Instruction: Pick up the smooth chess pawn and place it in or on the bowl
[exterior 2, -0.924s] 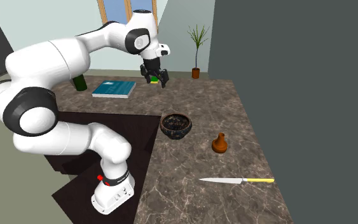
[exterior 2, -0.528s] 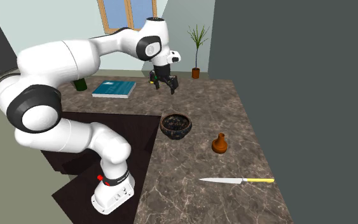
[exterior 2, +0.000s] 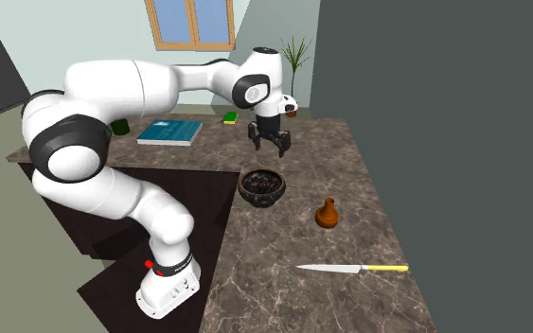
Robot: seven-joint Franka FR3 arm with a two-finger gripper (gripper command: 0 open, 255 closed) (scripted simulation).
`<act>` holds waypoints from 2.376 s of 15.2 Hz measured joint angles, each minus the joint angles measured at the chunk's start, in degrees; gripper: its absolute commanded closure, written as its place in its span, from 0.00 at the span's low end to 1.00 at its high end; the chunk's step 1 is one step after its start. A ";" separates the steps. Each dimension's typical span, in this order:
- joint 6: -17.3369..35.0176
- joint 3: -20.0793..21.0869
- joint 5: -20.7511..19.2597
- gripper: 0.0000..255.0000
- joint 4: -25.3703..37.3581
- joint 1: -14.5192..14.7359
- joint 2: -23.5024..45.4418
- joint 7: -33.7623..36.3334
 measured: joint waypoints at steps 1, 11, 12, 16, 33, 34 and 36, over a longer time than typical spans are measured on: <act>0.69 -1.00 -0.45 0.00 0.27 -0.28 1.24 -1.12; 8.55 -11.03 -1.84 0.00 5.64 -2.18 16.99 -12.73; 9.24 -12.08 -1.68 0.00 6.34 -2.42 18.68 -14.12; 11.07 -15.57 0.32 0.00 11.13 -3.01 26.61 -19.47; 18.67 -18.44 5.62 0.00 13.04 -4.56 38.27 -26.75; 18.67 -18.44 5.62 1.00 13.04 -4.56 38.27 -26.75; 18.67 -18.44 5.62 1.00 13.05 -4.56 38.26 -26.75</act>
